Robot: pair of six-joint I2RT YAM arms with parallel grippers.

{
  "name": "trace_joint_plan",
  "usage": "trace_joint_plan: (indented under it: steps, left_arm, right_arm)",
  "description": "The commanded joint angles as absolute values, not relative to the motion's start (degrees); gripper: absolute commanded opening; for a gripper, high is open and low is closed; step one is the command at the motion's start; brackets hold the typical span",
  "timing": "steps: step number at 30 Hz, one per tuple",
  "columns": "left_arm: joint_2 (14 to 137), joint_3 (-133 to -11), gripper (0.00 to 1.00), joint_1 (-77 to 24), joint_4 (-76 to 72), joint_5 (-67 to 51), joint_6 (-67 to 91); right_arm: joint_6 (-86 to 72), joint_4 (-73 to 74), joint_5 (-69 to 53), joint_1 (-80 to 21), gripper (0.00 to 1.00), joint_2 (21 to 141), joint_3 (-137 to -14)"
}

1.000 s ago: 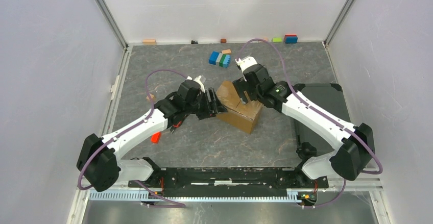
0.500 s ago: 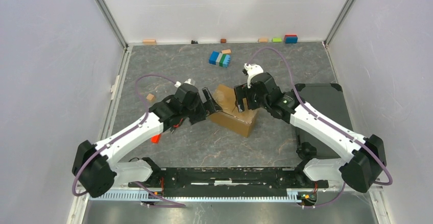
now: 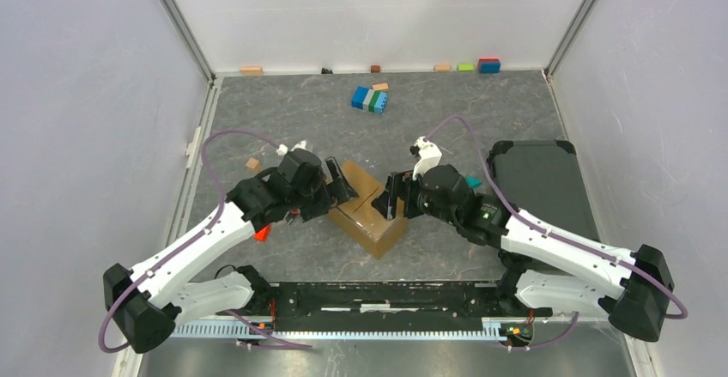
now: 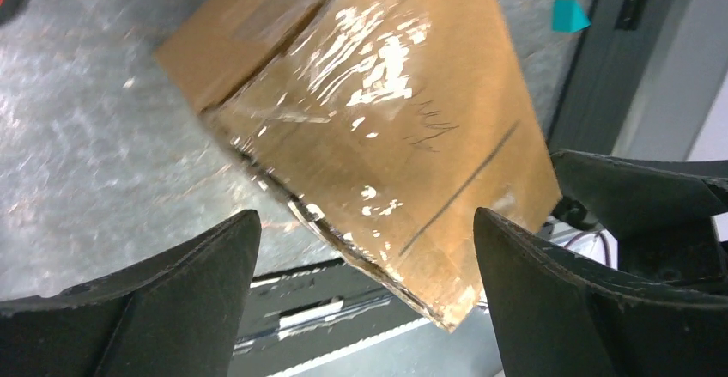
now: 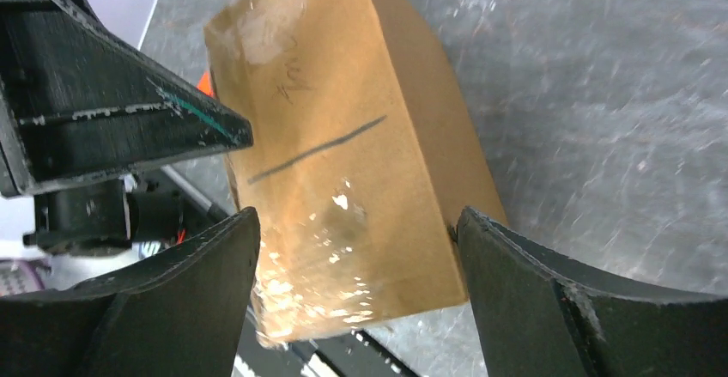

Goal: Unpack the express box
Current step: Open the express box at the center of the board.

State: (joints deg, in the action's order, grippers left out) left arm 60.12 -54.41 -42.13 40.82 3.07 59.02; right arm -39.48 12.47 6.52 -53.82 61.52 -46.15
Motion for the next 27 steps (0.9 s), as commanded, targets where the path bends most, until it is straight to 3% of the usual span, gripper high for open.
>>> trace_joint_plan:
  steps: [1,5,8,16,20,27]
  left_arm:
    - [53.7,-50.3,1.0,-44.4,48.0,7.6,66.4]
    - [50.3,-48.8,0.99,-45.6,49.5,8.5,69.0]
    - [49.8,-48.2,0.92,-46.1,49.8,8.7,69.4]
    - [57.5,-52.8,0.57,-44.7,45.4,9.6,60.9]
    - [63.7,-55.6,0.49,-39.8,40.3,3.7,54.9]
    - [70.4,-64.7,0.45,-37.4,42.3,2.0,48.0]
  right_arm:
    - [-44.0,13.7,8.6,-57.8,0.89,61.3,-42.7]
    - [-41.8,13.2,9.6,-60.3,0.88,63.2,-42.9]
    - [-40.6,13.6,11.1,-62.0,0.88,63.9,-43.1]
    - [-39.3,16.7,18.2,-63.6,0.89,62.2,-44.4]
    - [-39.8,16.1,20.4,-63.6,0.89,61.6,-43.4]
    - [-36.2,17.5,24.3,-63.5,0.92,63.6,-47.8]
